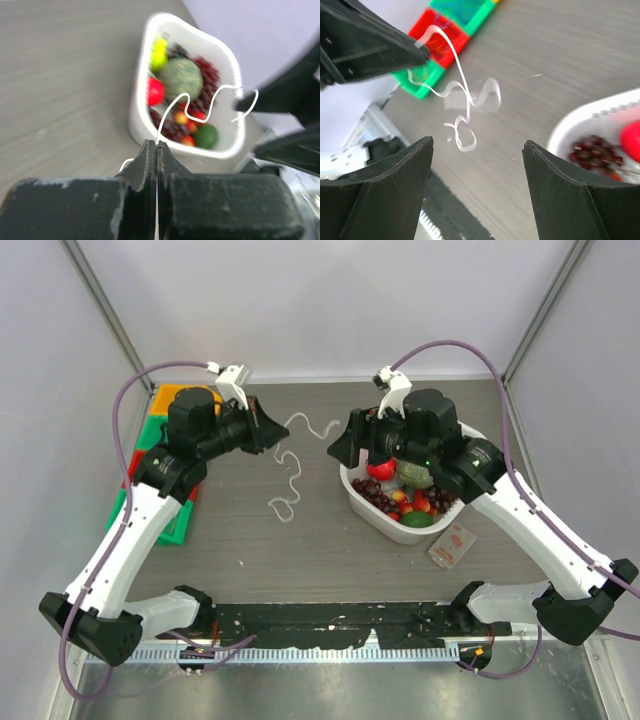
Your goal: Untangle the cables
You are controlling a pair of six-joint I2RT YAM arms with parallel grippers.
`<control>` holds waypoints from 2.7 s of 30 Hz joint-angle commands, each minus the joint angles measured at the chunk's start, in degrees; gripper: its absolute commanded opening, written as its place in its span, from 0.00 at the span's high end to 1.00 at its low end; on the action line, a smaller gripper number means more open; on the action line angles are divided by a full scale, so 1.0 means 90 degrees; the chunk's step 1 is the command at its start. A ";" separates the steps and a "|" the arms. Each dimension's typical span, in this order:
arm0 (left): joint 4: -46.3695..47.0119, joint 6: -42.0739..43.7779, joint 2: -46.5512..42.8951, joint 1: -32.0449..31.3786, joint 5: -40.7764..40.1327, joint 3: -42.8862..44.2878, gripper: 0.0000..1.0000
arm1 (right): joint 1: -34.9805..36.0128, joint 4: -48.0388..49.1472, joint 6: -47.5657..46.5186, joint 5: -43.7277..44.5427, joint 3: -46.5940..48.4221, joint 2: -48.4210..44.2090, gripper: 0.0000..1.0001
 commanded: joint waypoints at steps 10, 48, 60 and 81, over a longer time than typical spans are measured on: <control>0.0631 0.0198 0.1720 0.1413 -0.3990 0.2190 1.00 | -0.0148 -0.0862 -0.0427 0.2425 0.0499 -0.0697 0.21; 0.3347 -0.1218 0.6038 0.4179 -0.3189 0.3900 1.00 | -0.1680 -0.1390 -0.0632 0.2290 0.1769 0.1061 0.22; 0.3348 -0.0954 0.5511 0.4188 -0.3784 0.1987 1.00 | -0.1964 -0.1429 -0.0681 0.1899 0.1925 0.1325 0.22; 0.0348 -0.1355 0.7200 0.4189 -0.4216 0.4662 1.00 | -0.2033 -0.1517 -0.0554 0.1781 0.1866 0.1247 0.22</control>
